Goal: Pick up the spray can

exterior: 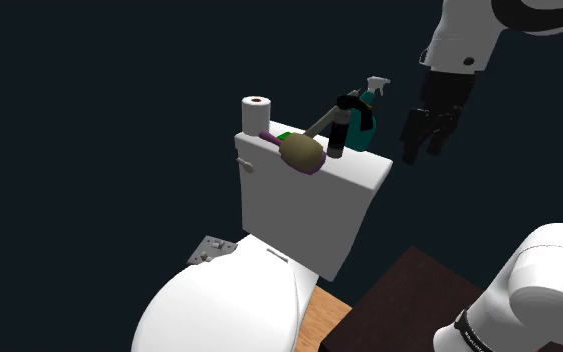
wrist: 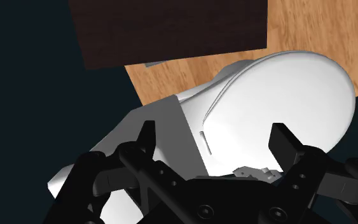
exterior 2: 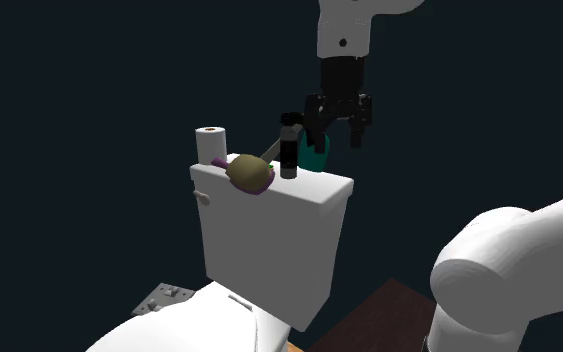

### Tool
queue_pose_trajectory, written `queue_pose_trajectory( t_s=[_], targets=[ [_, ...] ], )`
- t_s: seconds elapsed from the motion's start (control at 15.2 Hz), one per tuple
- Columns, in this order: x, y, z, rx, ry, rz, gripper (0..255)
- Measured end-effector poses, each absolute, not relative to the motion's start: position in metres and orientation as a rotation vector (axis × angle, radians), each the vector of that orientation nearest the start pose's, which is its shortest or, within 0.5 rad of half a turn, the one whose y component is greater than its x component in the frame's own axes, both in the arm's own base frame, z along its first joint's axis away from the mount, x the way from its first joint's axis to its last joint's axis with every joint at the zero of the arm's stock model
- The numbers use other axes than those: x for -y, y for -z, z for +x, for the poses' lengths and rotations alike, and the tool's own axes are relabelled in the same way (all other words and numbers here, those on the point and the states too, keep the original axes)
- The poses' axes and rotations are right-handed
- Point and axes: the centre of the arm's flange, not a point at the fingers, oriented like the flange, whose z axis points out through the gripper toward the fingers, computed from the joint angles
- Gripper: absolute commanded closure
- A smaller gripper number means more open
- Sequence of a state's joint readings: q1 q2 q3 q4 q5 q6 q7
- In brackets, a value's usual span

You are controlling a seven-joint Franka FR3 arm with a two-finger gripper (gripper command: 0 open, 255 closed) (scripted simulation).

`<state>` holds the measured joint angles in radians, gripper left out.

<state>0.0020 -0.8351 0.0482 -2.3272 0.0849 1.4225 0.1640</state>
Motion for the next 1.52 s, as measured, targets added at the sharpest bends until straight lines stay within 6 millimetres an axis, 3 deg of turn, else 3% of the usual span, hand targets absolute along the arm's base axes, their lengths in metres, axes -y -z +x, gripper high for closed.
queue_pose_trajectory(
  t_s=[0.13, 0.66, 1.12, 1.52],
  targets=[
    [-0.025, -0.607, 0.28, -0.173, -0.11, -3.094, 0],
    [0.028, -0.615, 0.351, 0.063, -0.027, -3.111, 0],
    [0.075, -0.627, 0.42, 0.287, 0.053, -3.109, 0],
    [0.102, -0.643, 0.49, 0.478, 0.121, -3.094, 0]
  ],
)
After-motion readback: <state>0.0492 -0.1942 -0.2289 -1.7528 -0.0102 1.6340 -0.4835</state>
